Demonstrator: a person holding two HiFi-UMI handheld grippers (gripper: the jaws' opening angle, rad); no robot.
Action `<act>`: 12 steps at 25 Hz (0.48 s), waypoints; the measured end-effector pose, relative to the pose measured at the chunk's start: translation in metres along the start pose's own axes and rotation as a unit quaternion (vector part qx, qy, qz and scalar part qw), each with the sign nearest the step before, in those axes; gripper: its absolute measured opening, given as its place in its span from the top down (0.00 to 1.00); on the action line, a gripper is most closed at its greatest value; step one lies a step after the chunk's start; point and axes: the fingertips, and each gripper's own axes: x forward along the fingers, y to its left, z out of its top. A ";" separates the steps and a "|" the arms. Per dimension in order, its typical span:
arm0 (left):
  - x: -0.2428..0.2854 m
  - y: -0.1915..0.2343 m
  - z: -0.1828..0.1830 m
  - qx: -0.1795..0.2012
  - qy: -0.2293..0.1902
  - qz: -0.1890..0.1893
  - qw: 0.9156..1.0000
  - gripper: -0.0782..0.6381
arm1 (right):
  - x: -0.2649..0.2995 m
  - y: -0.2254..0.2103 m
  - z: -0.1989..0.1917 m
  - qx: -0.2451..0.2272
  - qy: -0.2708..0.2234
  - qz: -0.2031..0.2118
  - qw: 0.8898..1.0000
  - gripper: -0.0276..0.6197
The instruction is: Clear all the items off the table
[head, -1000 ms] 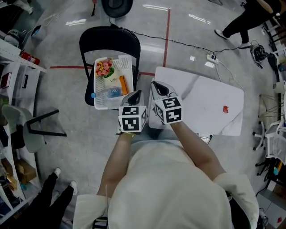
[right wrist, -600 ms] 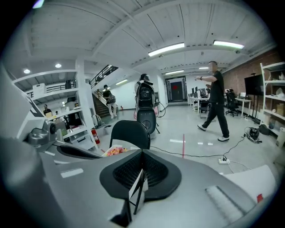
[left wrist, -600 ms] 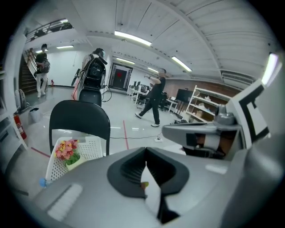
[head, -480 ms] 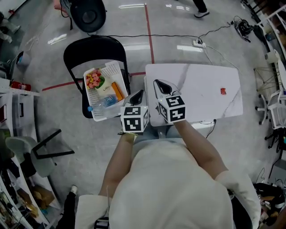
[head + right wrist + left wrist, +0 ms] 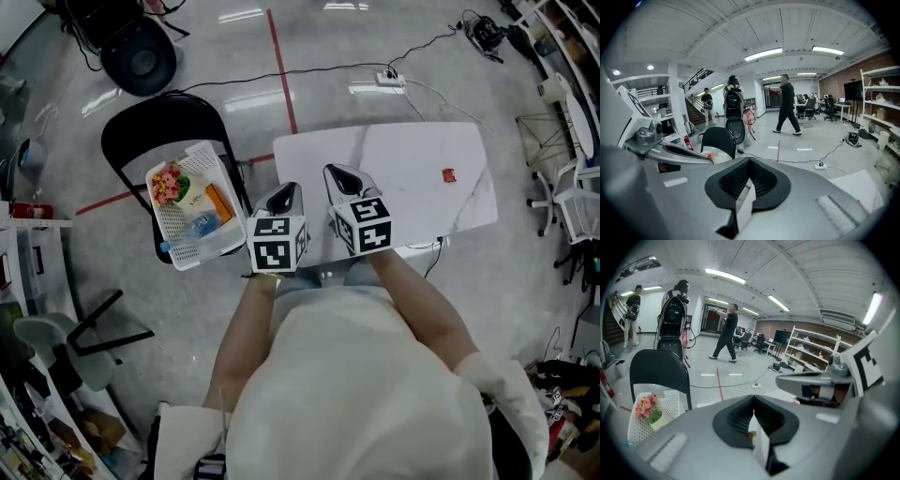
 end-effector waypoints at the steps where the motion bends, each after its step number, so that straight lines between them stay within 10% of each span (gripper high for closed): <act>1: 0.005 -0.007 0.002 -0.001 0.000 0.001 1.000 0.88 | -0.004 -0.010 -0.001 -0.001 0.001 0.000 1.000 0.96; 12: 0.073 -0.099 0.010 -0.009 0.012 -0.001 1.000 0.88 | -0.042 -0.138 -0.020 -0.004 0.011 -0.015 1.000 0.96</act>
